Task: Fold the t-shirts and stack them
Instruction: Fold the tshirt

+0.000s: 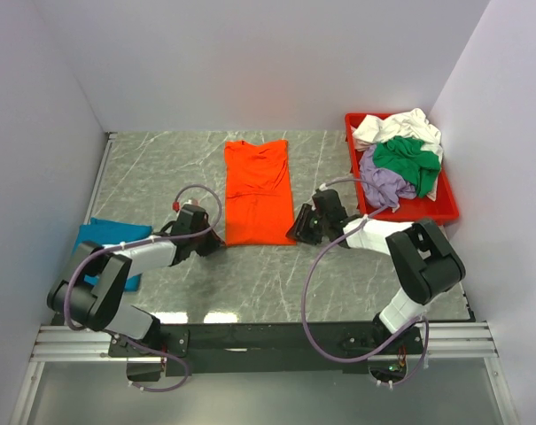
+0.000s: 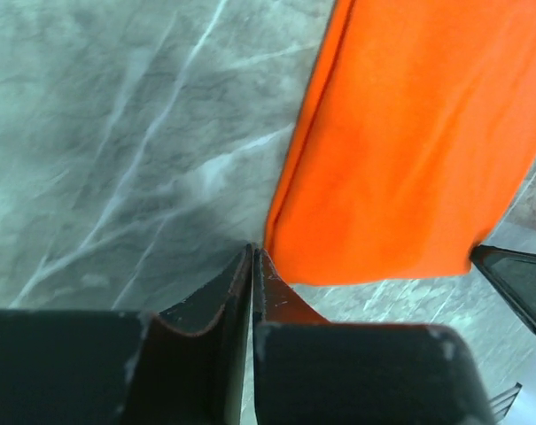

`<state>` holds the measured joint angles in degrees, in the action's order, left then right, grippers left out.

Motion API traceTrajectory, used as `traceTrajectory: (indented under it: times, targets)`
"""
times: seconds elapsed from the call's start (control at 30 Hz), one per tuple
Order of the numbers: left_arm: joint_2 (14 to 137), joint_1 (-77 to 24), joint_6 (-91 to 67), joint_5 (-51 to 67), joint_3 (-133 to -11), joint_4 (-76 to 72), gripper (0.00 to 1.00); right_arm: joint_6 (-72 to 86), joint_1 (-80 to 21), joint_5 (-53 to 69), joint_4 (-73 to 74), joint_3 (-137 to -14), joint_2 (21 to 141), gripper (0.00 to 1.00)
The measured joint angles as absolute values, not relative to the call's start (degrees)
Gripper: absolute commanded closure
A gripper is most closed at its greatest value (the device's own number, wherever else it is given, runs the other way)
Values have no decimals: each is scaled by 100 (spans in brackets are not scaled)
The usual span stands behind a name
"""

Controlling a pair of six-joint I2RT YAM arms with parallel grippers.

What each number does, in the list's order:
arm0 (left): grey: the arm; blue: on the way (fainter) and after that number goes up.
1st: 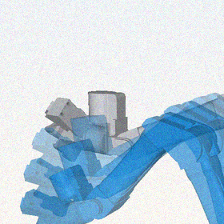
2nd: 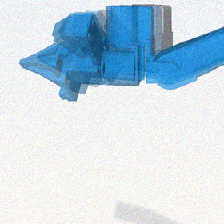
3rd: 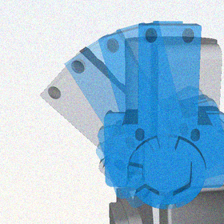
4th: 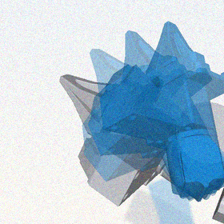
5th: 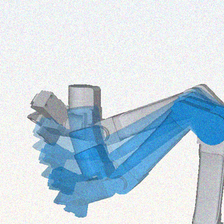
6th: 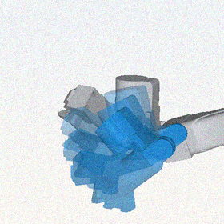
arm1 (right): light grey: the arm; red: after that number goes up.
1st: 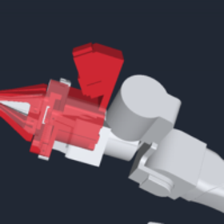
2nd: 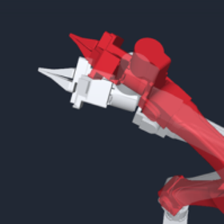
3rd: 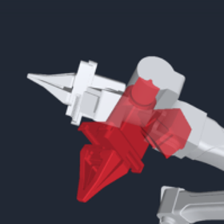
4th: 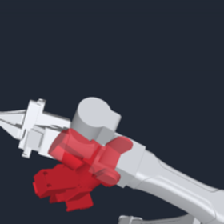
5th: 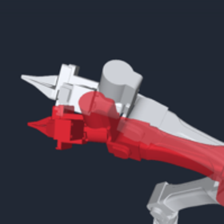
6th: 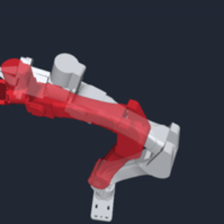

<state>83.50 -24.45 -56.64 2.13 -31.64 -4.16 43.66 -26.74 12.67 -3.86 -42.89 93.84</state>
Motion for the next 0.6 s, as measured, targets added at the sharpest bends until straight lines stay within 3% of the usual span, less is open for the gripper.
traceTrajectory:
  times: [0.27,0.6]
  targets:
    - [7673,-2447,-5638,165,-3046,10,54,4383,-2604,982,-130,-3798,8761,51]
    - [8106,-2445,-5745,530,-3020,-473,54,4622,-2567,1103,-266,-3632,8696,53]
